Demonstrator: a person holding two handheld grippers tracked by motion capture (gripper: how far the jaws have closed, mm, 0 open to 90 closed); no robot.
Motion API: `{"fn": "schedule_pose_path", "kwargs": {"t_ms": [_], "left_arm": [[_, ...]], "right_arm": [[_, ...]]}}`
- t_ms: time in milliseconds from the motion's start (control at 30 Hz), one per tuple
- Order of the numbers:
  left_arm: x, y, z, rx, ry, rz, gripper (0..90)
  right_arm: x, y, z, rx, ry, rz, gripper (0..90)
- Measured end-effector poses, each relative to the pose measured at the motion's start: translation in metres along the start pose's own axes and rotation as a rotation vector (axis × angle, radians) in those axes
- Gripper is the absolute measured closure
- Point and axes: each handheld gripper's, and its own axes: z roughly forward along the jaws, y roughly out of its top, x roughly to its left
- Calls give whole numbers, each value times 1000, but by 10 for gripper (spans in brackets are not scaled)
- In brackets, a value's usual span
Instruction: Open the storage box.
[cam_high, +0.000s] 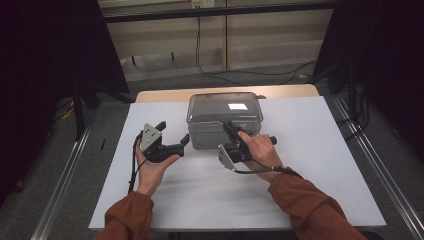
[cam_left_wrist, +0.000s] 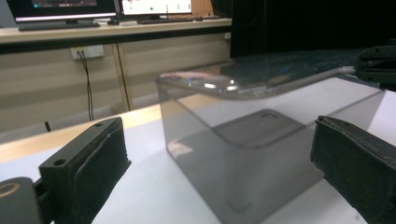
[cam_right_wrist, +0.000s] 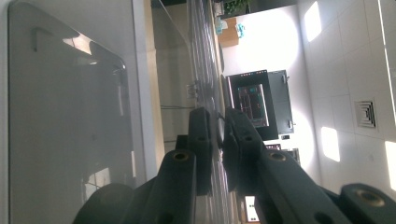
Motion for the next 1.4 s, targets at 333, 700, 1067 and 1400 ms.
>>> {"fn": "schedule_pose_path", "kwargs": {"t_ms": [333, 700, 1067, 1400], "left_arm": [[-4, 12, 24, 4, 5, 82, 70], [-2, 16, 50, -8, -11, 77, 176], [-7, 18, 50, -14, -16, 126, 333], [-8, 18, 52, -20, -14, 134, 383]], "right_arm": [[-9, 1, 1, -5, -13, -4, 817], [-15, 2, 3, -3, -15, -8, 814], [-18, -5, 2, -10, -13, 114, 694], [-20, -29, 2, 2, 34, 389, 381]]}}
